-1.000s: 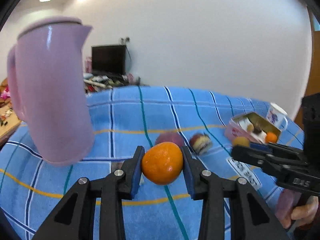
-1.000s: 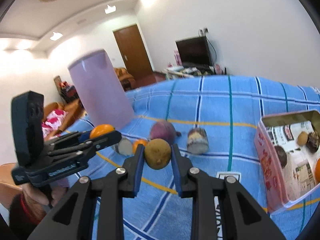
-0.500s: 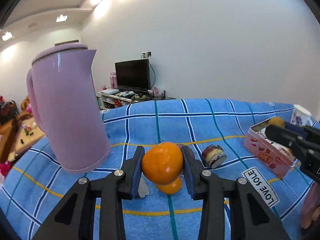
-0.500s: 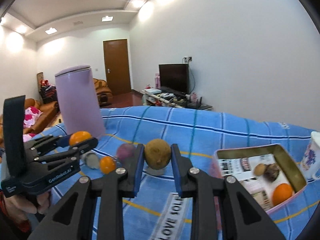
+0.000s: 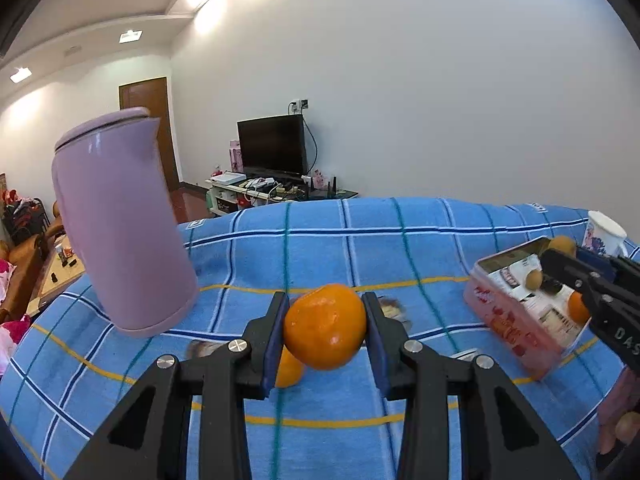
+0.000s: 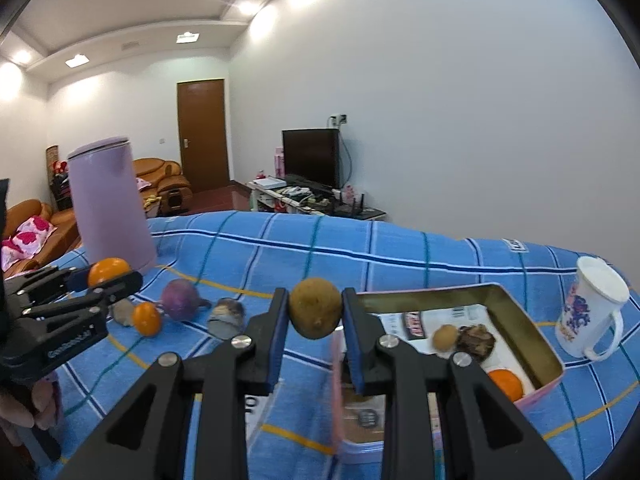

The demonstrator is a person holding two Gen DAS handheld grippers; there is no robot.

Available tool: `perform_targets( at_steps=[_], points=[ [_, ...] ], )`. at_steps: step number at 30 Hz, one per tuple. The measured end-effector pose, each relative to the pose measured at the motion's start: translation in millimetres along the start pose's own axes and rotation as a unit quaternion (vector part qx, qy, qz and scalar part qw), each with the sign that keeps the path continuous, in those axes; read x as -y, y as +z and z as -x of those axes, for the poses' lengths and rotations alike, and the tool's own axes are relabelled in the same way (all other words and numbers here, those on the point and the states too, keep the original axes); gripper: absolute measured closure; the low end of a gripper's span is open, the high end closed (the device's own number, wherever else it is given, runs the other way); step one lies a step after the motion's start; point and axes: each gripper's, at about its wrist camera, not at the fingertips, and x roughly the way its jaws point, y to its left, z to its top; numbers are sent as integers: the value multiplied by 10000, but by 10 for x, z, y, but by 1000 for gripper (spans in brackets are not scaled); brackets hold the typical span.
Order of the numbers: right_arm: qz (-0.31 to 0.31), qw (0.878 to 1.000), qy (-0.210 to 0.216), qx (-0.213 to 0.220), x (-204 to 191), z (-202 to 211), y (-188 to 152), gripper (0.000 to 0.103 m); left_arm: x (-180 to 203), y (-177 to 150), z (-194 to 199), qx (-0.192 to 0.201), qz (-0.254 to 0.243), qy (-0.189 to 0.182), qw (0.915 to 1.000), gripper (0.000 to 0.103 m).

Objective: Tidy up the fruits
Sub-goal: 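Carry both fruits over the pink tin and open both tools inside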

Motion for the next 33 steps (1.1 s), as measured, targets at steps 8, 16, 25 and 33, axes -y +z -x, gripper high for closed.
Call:
perform_targets(
  at_steps=[8, 16, 25, 33],
  points=[
    [-222, 9993, -284, 99, 373, 59, 41, 74, 530, 87, 10, 94, -264, -152, 9995, 64],
    [-492, 9969, -606, 48, 793, 41, 62, 74, 972, 160, -79, 79, -409, -442, 9982, 64],
    [-706, 9925, -985, -133, 1196, -24, 50, 73, 1376, 242, -193, 11, -459, -678, 9966, 64],
    [-984, 9885, -1107, -318, 1548, -73, 9, 73, 1714, 312, -401, -204, -507, -748, 9957, 64]
  ],
)
